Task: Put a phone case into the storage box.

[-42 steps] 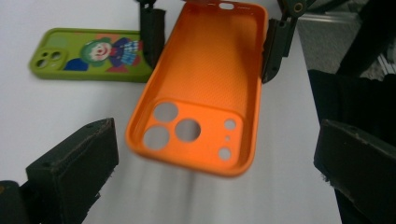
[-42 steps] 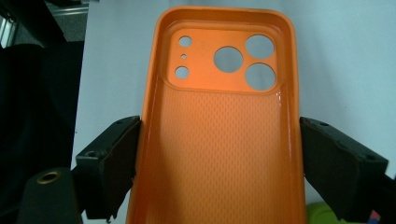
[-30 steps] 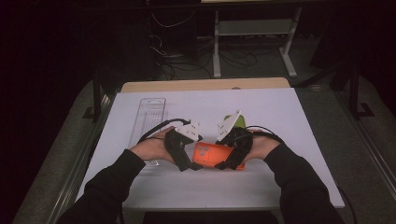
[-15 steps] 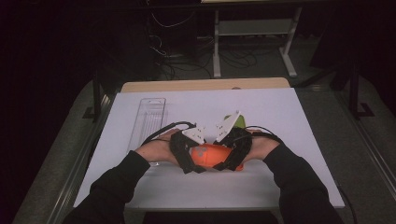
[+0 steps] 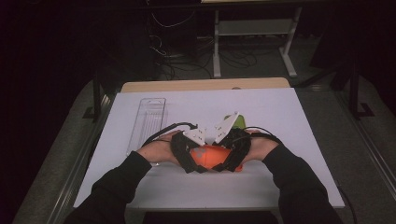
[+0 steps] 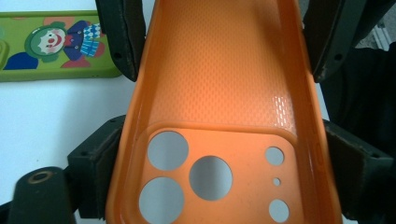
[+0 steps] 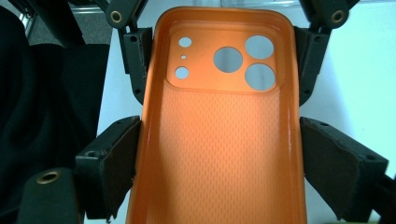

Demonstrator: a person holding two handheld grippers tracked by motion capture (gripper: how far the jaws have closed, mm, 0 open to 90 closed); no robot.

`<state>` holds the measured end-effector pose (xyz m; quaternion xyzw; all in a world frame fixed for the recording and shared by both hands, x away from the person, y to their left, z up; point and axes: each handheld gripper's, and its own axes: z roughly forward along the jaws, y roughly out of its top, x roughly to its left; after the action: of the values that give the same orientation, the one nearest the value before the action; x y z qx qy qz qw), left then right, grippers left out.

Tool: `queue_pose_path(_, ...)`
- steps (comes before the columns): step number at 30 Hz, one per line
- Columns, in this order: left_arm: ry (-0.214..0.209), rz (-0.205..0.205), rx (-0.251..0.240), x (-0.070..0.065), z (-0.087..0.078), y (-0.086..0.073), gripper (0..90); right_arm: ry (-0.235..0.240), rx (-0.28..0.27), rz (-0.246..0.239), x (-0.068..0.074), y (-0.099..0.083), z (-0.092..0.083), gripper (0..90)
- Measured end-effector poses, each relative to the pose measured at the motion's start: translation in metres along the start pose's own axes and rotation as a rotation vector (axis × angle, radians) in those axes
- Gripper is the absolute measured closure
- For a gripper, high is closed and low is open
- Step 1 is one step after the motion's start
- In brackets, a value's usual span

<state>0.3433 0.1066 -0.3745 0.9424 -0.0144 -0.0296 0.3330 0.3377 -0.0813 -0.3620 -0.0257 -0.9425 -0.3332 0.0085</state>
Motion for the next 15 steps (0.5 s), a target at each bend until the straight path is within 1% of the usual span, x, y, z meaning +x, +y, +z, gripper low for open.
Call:
queue_pose_path(2, -0.005, -0.002, 0.003, 0.0001, -0.0001, -0.0001, 13.6, -0.003, -0.003, -0.008, -0.0008, -0.0002, -0.0001, 14.6)
queue_pose_path(3, -0.008, 0.0, 0.003, 0.0003, 0.0003, -0.0003, 14.0, 0.001, 0.001, 0.0, -0.0002, -0.0002, -0.0002, 14.6)
queue_pose_path(5, -0.012, 0.007, 0.004, 0.0003, 0.0004, -0.0005, 14.6, 0.007, 0.002, -0.001, -0.0006, -0.0004, 0.0001, 14.5)
queue_pose_path(8, -0.02, 0.002, 0.009, 0.0004, 0.0002, -0.0006, 15.5, 0.011, 0.0, -0.006, -0.0008, -0.0005, 0.0006, 14.3)
queue_pose_path(10, -0.02, -0.002, 0.011, 0.0001, -0.0001, -0.0006, 15.6, 0.009, 0.0, -0.007, -0.0007, -0.0005, 0.0008, 14.3)
queue_pose_path(11, -0.017, 0.0, 0.009, 0.0, -0.0002, -0.0008, 15.8, 0.01, 0.003, 0.0, 0.0, -0.0007, 0.0009, 14.2)
queue_pose_path(15, -0.013, -0.012, 0.004, -0.0004, -0.0022, -0.0021, 16.0, 0.001, -0.012, -0.001, 0.0007, -0.001, 0.0003, 13.3)
